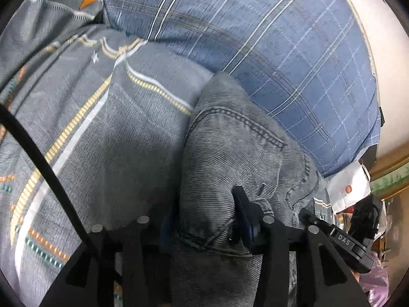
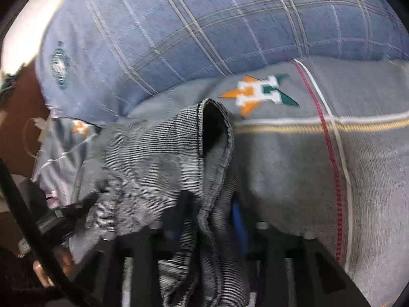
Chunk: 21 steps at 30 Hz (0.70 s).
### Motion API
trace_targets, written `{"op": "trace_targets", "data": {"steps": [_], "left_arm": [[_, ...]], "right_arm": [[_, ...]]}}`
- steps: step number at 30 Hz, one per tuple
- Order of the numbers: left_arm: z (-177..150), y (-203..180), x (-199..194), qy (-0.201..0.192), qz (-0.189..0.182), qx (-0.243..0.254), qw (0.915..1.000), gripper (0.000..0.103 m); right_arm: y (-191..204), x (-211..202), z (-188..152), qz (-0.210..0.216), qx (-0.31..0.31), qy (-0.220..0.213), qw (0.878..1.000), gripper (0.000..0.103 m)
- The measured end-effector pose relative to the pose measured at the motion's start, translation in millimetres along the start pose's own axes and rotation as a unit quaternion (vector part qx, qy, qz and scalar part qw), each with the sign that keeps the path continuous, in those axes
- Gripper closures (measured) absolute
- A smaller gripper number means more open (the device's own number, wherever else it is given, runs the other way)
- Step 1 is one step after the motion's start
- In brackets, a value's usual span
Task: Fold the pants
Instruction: 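Lower the folded jeans onto the sheet and open both grippers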
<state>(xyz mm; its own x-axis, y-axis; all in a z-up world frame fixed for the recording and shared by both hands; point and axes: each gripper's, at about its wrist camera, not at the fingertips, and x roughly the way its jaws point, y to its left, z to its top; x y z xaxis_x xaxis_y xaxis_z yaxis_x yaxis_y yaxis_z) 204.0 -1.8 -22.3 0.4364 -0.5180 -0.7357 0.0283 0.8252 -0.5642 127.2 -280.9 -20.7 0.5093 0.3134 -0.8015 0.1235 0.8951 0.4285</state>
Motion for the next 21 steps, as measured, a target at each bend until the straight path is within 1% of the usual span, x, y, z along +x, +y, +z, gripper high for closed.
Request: {"op": "trace_targets", "data": {"steps": [2,3,4,5,6,8,9,10,11,14,15,16,17,21], "left_arm": [[-5,-12,-13,-0.022,0.03,0.04,0.9985,0.049],[-11,-18,-21,-0.035,0.05,0.064,0.9961,0.039],[-13,-18,-23,-0.039,0.061,0.071,0.9949,0.037],[-15,-18,-25,-0.038,0.073,0.076,0.9938,0.037],[-19,-19,-28,-0.032,0.075,0.078,0.9936,0.037],[-25,-19,-31,-0.01,0.081,0.081,0.9934,0.037],[-29,-18,-35,-0.002,0.078,0.074,0.9942,0.037],[-32,-16,-37,-0.001,0.068,0.065,0.9956,0.037],[-40,-11,-45,-0.003,0.048,0.053,0.9975,0.037],[-53,-4,-49,-0.009,0.037,0.049,0.9981,0.037],[-55,-4,-50,-0.011,0.035,0.048,0.9982,0.037],[-55,-2,-49,-0.015,0.03,0.046,0.9984,0.037],[-53,-3,-45,-0.016,0.025,0.047,0.9984,0.037],[-57,-6,-46,-0.025,0.016,0.054,0.9981,0.037]], "right_arm": [[5,-11,-3,-0.002,-0.007,-0.007,1.0,0.06],[8,-17,-5,-0.006,-0.016,-0.013,1.0,0.053],[11,-25,-9,-0.011,-0.02,-0.023,0.999,0.049],[12,-34,-16,-0.013,-0.019,-0.037,0.999,0.049],[13,-43,-24,-0.008,-0.019,-0.046,0.999,0.049],[16,-54,-38,0.01,-0.022,-0.051,0.998,0.049],[18,-58,-46,0.012,-0.028,-0.051,0.998,0.049],[22,-62,-54,0.004,-0.032,-0.051,0.998,0.049],[24,-66,-60,0.0,-0.036,-0.055,0.998,0.049],[27,-79,-76,0.005,-0.045,-0.08,0.996,0.049],[29,-80,-75,0.012,-0.044,-0.083,0.995,0.052],[31,-80,-73,0.03,-0.045,-0.084,0.995,0.057],[31,-80,-72,0.042,-0.042,-0.083,0.995,0.058],[26,-82,-71,0.078,-0.024,-0.095,0.992,0.058]]}}
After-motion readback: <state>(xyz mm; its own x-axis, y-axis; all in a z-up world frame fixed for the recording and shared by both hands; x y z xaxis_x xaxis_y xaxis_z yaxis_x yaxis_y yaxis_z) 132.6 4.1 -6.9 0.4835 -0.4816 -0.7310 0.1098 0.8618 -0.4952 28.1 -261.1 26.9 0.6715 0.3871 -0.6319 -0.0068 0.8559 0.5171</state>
